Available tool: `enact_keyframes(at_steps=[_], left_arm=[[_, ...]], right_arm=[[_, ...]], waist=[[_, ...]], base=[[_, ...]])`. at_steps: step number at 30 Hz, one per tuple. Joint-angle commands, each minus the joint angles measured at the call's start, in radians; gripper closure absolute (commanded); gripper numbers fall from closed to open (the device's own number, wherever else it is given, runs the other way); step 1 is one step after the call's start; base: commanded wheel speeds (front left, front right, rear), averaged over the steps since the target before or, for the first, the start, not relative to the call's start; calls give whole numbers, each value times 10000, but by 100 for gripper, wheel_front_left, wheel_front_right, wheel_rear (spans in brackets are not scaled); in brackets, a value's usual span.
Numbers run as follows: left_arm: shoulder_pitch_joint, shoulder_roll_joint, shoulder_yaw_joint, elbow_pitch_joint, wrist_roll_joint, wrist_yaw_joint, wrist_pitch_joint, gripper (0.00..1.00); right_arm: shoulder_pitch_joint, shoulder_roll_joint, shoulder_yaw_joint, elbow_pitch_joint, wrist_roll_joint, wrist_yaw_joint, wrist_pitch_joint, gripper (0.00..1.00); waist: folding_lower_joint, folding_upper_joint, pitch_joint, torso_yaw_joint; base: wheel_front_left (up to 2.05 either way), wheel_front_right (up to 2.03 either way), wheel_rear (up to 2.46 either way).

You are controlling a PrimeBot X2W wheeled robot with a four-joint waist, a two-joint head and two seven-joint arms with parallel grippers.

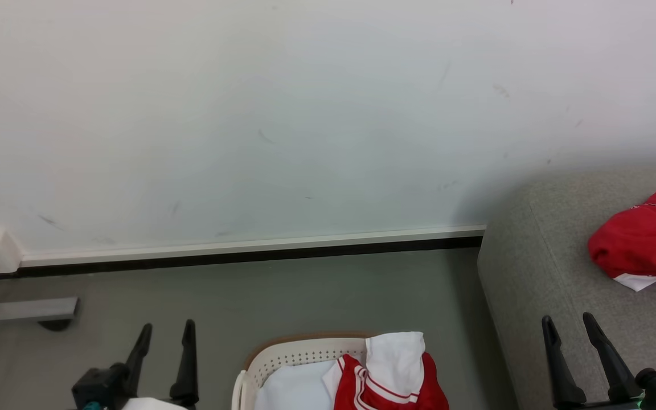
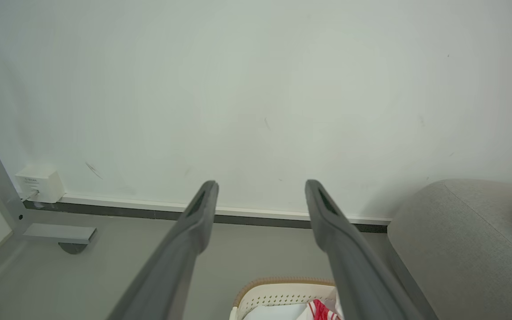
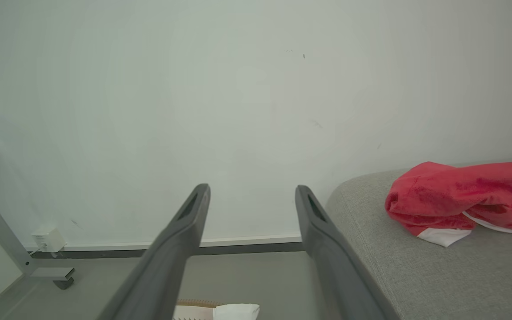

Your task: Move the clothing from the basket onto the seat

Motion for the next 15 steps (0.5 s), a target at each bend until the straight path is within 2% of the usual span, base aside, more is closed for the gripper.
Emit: enact_keyframes(at_steps=[1,15], left_arm=[[76,-21,104,-26,186,-63,-1,0],[-43,-251,395,34,623,-392,-1,0]], right_arm=[[-71,-72,49,48,-107,-20,-29,0],[-323,-156,366,206,71,-18,-30,0]], waist=[[0,0,4,-10],[0,0,34,-35]], base=[[0,0,0],[0,0,0]])
